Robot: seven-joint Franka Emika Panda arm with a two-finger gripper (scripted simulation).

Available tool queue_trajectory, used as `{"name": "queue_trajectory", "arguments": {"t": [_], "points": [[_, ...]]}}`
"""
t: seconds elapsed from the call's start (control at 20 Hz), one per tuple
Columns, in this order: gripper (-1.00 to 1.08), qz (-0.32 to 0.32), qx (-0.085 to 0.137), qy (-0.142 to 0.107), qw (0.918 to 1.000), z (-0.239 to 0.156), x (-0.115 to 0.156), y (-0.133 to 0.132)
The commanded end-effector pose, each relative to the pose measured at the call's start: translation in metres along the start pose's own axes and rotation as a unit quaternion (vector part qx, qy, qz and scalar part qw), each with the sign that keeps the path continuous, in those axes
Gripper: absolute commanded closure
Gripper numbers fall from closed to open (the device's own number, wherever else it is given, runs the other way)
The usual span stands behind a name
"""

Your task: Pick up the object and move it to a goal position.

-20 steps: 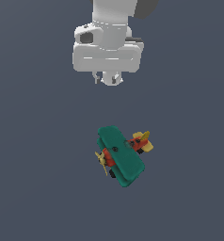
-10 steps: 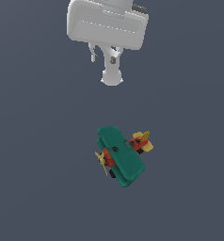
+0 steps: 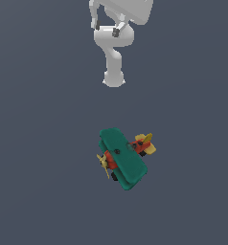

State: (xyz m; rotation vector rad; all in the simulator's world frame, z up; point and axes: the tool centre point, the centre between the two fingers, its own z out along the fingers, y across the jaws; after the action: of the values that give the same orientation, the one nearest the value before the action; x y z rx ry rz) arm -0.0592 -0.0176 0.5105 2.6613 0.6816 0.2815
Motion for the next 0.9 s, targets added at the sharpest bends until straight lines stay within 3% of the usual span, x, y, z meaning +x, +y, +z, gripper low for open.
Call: {"name": "queue_trajectory", "arguments": {"t": [0.0, 0.45, 0.85], "points": [[-0.20, -0.021, -0.022, 0.003, 0.9995, -0.017, 0.001, 0.005], [-0.20, -0.093, -0.101, 0.002, 0.9906, -0.078, 0.006, 0.016], [-0.20, -0.156, -0.171, -0.015, 0.9727, -0.128, 0.011, 0.016]]}}
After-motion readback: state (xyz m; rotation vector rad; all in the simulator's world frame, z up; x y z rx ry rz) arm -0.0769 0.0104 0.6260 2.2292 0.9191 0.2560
